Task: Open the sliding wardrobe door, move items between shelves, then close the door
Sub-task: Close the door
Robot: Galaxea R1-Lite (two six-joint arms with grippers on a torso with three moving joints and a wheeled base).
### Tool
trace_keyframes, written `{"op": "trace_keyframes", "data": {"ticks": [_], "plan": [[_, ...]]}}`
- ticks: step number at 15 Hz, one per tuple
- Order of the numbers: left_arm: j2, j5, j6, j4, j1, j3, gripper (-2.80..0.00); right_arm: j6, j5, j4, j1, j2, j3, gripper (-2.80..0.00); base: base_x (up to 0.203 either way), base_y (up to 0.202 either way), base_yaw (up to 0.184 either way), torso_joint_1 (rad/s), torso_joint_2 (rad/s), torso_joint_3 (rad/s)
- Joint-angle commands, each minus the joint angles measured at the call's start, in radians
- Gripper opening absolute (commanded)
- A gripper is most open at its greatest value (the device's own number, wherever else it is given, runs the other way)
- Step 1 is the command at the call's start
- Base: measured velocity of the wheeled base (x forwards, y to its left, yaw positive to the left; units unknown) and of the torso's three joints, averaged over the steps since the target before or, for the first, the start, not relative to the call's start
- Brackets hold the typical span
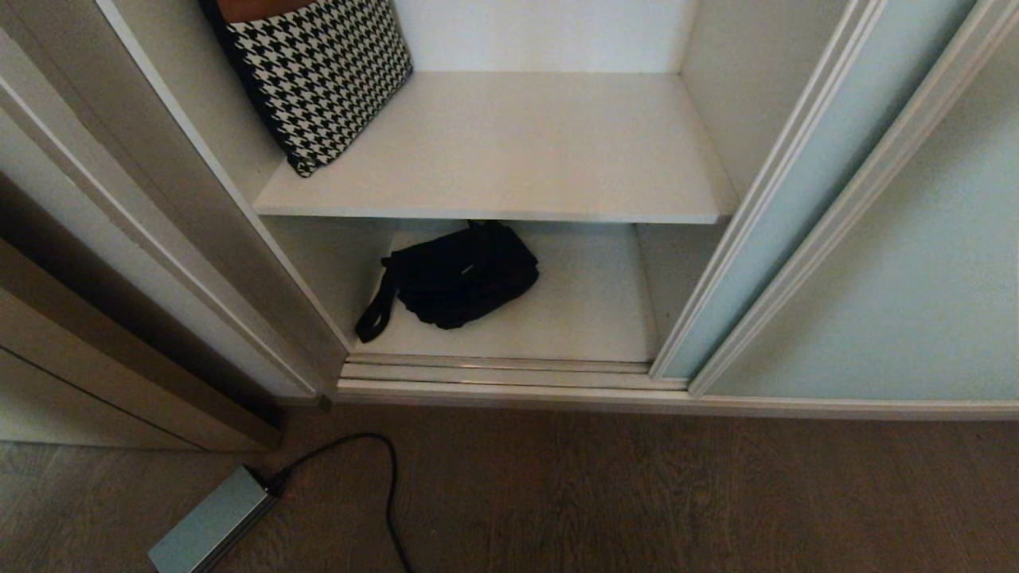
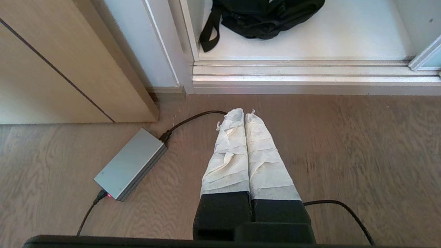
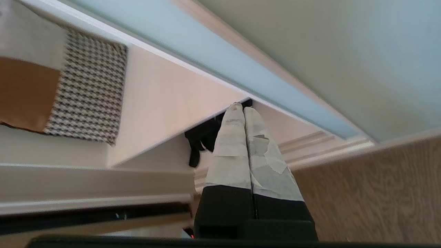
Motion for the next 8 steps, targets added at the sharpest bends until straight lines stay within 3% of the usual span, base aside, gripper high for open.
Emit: {"op": "trace_keyframes", "data": {"ticks": [1,5,8], "plan": [[0.001,0.000,0.000,-0.001,0.000,0.000,-2.80,-0.026,0.002,0.000,0.026,0.036,0.006,-2.80,0.000,0.000,0.000,0.000,0.00,0.000],[0.001,0.000,0.000,-0.001,0.000,0.000,-2.80,-0.041,-0.001,-0.015,0.046,0.070,0.006,-2.80,0.000,0.000,0.000,0.000,0.00,0.000],[0.001,0.000,0.000,0.001,0.000,0.000,-2.80,-0.039,-0.007,-0.125,0.041,0.106,0.040,-2.80,0.000,0.000,0.000,0.000,0.00,0.000]]}}
